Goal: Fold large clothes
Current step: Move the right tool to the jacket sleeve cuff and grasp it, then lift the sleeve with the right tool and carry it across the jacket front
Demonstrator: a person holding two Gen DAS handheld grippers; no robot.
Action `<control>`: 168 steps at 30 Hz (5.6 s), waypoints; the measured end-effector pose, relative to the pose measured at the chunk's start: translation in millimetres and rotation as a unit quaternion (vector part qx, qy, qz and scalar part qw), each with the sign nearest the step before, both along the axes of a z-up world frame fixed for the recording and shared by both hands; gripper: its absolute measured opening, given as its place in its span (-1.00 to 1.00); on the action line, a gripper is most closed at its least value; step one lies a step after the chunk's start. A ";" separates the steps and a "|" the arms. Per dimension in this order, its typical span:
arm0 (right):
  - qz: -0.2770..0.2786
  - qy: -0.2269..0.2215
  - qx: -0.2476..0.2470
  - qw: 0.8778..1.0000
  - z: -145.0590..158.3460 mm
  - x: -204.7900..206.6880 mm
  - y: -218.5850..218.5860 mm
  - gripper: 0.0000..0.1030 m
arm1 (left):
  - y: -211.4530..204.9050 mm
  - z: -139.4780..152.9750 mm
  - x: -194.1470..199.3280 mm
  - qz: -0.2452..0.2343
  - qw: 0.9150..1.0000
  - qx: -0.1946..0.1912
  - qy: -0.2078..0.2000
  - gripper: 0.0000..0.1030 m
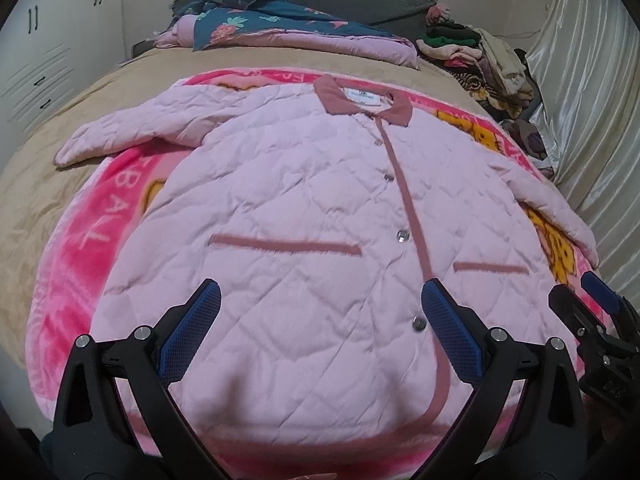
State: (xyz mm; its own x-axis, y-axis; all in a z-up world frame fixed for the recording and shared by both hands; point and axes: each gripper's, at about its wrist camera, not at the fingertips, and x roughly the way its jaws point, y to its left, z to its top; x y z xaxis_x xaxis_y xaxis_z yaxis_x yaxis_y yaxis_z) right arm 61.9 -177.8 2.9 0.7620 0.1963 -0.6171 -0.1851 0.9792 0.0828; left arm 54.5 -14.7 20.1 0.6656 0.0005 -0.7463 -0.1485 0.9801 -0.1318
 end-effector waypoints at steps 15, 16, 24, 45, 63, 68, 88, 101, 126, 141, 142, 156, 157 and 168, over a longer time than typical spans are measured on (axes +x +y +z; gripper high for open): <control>-0.070 -0.018 0.039 0.997 26.9 63.9 -68.1 0.92 | -21.1 23.7 70.4 -0.024 1.000 -0.019 0.006 0.82; -0.077 -0.019 0.040 0.996 27.6 68.4 -74.9 0.92 | -21.6 25.1 74.4 -0.025 0.999 -0.022 0.005 0.82; -0.149 -0.008 0.048 0.988 21.4 99.0 -130.8 0.92 | -41.5 32.5 115.6 -0.040 0.999 -0.021 0.005 0.82; -0.358 0.071 0.152 0.919 -52.3 160.1 -304.0 0.92 | -56.4 10.4 206.1 -0.047 0.999 -0.001 0.023 0.82; -0.484 0.062 0.286 0.825 -115.4 183.6 -415.6 0.45 | -25.0 -33.5 241.6 -0.024 0.998 -0.021 0.059 0.82; -0.485 0.034 0.304 0.819 -118.3 179.2 -429.5 -0.24 | -17.8 -36.7 241.4 -0.028 0.997 -0.026 0.061 0.82; -0.279 -0.122 0.075 0.949 63.0 221.8 -268.9 -0.69 | 27.6 0.1 225.3 -0.013 0.998 -0.062 0.018 0.82; -0.194 -0.144 0.039 0.970 104.9 236.3 -177.6 -0.70 | 47.7 18.9 215.6 -0.020 0.996 -0.089 0.000 0.82; -0.077 -0.144 -0.015 0.986 110.7 254.7 -44.8 -0.70 | 105.0 27.4 211.6 0.012 0.988 -0.154 -0.012 0.82; 0.009 -0.123 -0.054 0.991 69.0 269.5 43.0 -0.70 | 116.7 23.4 213.9 0.017 0.983 -0.182 -0.011 0.82; 0.017 -0.119 -0.060 0.991 63.6 270.6 51.3 -0.70 | 117.5 22.7 214.3 0.018 0.983 -0.183 -0.011 0.82; 0.120 -0.065 -0.169 0.976 -31.0 266.6 140.8 -0.70 | 134.4 8.9 221.2 0.024 0.973 -0.231 -0.010 0.82; 0.127 -0.064 -0.176 0.974 -36.6 264.7 143.5 -0.70 | 136.6 7.5 221.8 0.025 0.971 -0.237 -0.010 0.82; 0.180 -0.035 -0.204 0.962 -70.6 257.7 167.7 -0.66 | 151.5 -11.4 229.6 0.031 0.957 -0.290 -0.005 0.82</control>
State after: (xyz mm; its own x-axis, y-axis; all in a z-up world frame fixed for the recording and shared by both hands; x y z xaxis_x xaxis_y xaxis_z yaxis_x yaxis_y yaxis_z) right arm 319.6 -10.1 -67.7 0.7318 0.2080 -0.6491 -0.5102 0.7985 -0.3193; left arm 284.0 136.7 8.7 0.6842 -0.3725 -0.6270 -0.1998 0.7311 -0.6523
